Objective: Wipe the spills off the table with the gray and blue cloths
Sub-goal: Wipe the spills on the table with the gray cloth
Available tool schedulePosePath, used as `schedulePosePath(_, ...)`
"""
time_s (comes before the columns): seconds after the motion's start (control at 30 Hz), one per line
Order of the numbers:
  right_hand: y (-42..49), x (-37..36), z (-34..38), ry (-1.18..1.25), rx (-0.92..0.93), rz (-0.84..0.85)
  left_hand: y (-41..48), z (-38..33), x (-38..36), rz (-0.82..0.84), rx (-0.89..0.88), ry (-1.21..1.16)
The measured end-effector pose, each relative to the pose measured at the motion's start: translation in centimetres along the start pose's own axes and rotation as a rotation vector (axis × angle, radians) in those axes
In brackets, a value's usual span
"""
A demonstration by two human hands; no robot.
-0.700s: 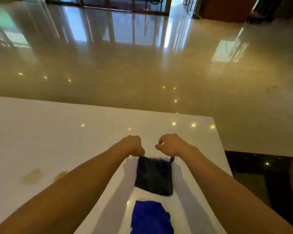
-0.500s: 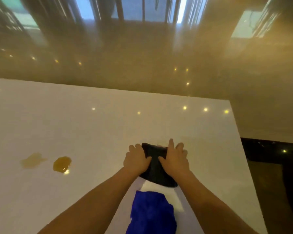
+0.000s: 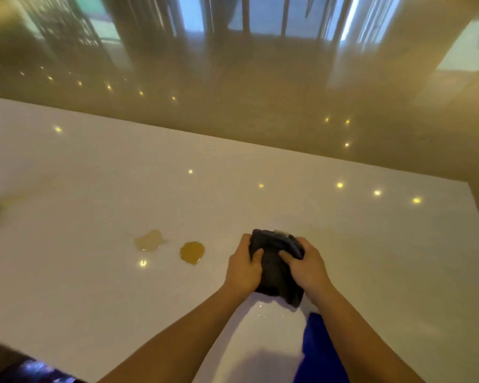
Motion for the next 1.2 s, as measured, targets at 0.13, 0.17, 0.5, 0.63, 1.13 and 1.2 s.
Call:
schedulePosePath(0.13, -1.3, -8.6, 5.9, 0.038, 0.060, 0.029, 0.5, 1.7, 12.0, -0.079, -0.020, -0.050)
schedulePosePath(0.17, -1.3, -10.1, 7.2, 0.021, 0.074, 0.019, 0.9, 2.0, 14.1, -0.077, 0.005, -0.078)
schedulePosePath(0.5, 0.0, -20.8, 11.6, -0.997, 0.472, -0.129, -0.6, 7.6, 27.0, -0.355, 0.052, 0.679)
schedulePosePath(0.63, 4.7, -23.3, 11.0, -1.203, 0.583, -0.073, -2.7, 12.4, 29.0, -0.231, 0.109, 0.981)
schedulePosePath(1.13, -0.5, -25.8, 8.0, -1.144, 0.471, -0.142, -2.5, 14.3, 29.0, -0.194, 0.059, 0.995)
schedulePosePath(1.2, 6.1, -23.9, 11.6, -1.136, 0.362, -0.161, -2.5, 14.6, 29.0, -0.204, 0.040, 0.991)
Point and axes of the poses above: each hand's wrist, its own y-axis towards the middle knuckle, its own x-axis out of the back of the hand, z = x × y, the point moved 6 cm from there along y, towards the middle knuckle, and after that the axes turned 13 degrees about -y, right-handed, at the moved point
